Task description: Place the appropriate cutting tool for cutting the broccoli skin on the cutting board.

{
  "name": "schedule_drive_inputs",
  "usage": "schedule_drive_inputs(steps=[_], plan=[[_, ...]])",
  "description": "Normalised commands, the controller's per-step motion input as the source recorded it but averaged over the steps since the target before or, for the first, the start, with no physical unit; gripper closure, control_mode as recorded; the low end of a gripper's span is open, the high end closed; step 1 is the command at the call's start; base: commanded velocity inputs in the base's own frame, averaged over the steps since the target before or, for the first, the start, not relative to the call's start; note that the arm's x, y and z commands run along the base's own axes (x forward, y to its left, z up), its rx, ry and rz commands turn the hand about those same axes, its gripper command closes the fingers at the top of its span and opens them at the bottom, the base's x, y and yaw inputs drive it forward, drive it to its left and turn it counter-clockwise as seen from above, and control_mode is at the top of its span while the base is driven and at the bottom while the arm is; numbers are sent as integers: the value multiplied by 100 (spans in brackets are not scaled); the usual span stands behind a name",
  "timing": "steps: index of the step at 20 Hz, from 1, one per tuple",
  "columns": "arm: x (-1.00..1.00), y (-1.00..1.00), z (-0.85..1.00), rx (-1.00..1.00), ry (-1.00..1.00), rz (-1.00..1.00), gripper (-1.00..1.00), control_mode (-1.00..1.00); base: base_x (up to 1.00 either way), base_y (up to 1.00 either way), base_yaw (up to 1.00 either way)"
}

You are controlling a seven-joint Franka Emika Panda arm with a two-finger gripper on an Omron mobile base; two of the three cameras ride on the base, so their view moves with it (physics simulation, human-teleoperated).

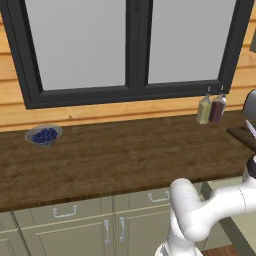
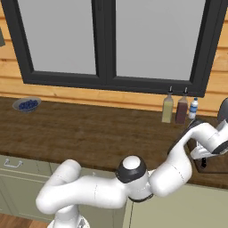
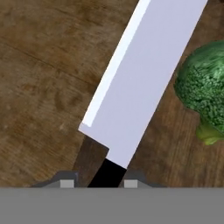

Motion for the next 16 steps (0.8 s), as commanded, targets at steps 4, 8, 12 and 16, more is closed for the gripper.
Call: schedule_drive_inputs(steps=[4,8,12,16], plan=[[-3,1,-14,0,2,0,-100,-100,0,0,0],[-30,41,4,-2,6,0,-100,-100,0,0,0],[-46,52,38,-6,3,0,-100,-100,0,0,0],[-63,83,53,-7,4,0,-100,-100,0,0,0]])
